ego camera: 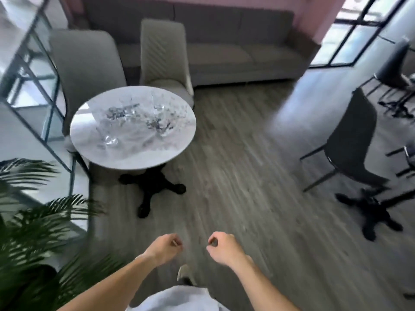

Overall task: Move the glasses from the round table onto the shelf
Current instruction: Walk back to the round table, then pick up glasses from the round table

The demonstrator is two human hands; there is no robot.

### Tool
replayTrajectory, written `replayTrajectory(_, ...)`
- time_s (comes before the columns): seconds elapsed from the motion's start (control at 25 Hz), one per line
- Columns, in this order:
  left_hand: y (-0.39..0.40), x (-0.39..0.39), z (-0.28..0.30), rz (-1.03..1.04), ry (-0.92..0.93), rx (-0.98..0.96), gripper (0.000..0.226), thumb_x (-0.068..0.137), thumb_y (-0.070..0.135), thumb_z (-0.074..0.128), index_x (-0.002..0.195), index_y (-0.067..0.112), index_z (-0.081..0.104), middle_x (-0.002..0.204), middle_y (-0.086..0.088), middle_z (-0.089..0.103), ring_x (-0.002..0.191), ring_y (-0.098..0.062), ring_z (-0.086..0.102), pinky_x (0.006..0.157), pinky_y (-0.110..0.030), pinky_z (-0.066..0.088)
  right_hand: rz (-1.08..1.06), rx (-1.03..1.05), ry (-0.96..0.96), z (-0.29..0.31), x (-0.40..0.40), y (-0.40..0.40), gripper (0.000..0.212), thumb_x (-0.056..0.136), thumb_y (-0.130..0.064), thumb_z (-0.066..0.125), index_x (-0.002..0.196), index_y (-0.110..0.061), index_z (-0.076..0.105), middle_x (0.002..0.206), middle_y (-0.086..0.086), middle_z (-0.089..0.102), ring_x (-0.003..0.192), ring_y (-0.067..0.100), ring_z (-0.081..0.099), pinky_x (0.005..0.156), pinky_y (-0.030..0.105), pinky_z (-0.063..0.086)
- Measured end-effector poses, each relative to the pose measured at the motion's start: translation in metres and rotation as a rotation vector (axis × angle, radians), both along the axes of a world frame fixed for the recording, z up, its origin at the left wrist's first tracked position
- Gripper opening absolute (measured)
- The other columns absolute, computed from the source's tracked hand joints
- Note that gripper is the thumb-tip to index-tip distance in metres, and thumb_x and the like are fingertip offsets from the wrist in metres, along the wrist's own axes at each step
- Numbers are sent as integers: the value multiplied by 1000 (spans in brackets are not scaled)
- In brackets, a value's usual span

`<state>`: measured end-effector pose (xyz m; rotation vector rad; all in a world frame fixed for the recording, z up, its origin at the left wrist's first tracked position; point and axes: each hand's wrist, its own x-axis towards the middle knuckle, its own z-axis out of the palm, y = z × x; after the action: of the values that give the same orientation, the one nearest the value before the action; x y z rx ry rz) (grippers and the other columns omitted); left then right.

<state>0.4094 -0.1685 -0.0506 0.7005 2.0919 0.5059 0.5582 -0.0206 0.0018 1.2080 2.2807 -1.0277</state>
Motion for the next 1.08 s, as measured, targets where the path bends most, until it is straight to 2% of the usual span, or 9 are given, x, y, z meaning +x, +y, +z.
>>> replayTrajectory(0.12,46,-57,10,75,12,3,12,84,35,63,73,36,59,79,9,67,65,-5,60,63,-20,48,61,4,37,10,-72,58,12,84,-32,58,93,-35,65,111,4,69,101,25,65,76,25,45)
replayTrajectory(0.28,84,-127,17,230,15,1,7,86,38,62,80,33,63,79,8,68,63,-3,61,56,-15,46,232,-22,47,8,-177,114,22,82,-32,58,102,-31,67,111,4,68,103,26,65,82,26,47)
replayTrajectory(0.4,101,-183,15,386,61,-6,9,85,37,61,81,30,64,80,11,68,68,-3,60,61,-18,45,396,-13,72,-3,-268,149,25,82,-35,57,105,-29,66,111,2,69,105,25,64,86,29,50)
replayTrajectory(0.6,121,-263,8,769,85,-10,13,84,39,64,78,27,65,75,9,69,73,-7,64,67,-23,48,707,-31,88,-11,-430,196,30,87,-34,56,115,-27,62,113,5,69,105,27,64,84,31,50)
replayTrajectory(0.76,134,-293,13,1047,65,-12,12,84,39,65,76,30,64,73,7,68,70,-8,63,70,-28,53,896,-9,151,7,-537,210,40,87,-32,57,125,-24,54,111,8,69,100,29,65,82,36,54)
replayTrajectory(0.88,141,-309,21,1183,55,-35,14,86,41,63,80,29,65,78,5,68,73,-10,64,66,-28,51,931,29,211,14,-600,205,47,84,-26,55,130,-26,46,108,9,67,93,31,66,78,39,56)
replayTrajectory(0.96,139,-324,22,1274,86,-12,16,87,42,63,79,28,65,78,6,68,74,-11,64,65,-29,53,970,50,218,13,-630,196,57,86,-25,55,139,-28,34,112,11,62,93,32,64,71,35,51)
replayTrajectory(1.08,130,-350,25,1324,131,-3,17,86,43,62,78,28,64,79,8,68,74,-8,64,72,-36,56,975,131,245,10,-669,184,68,88,-30,57,147,-31,23,121,14,56,100,35,62,74,37,46)
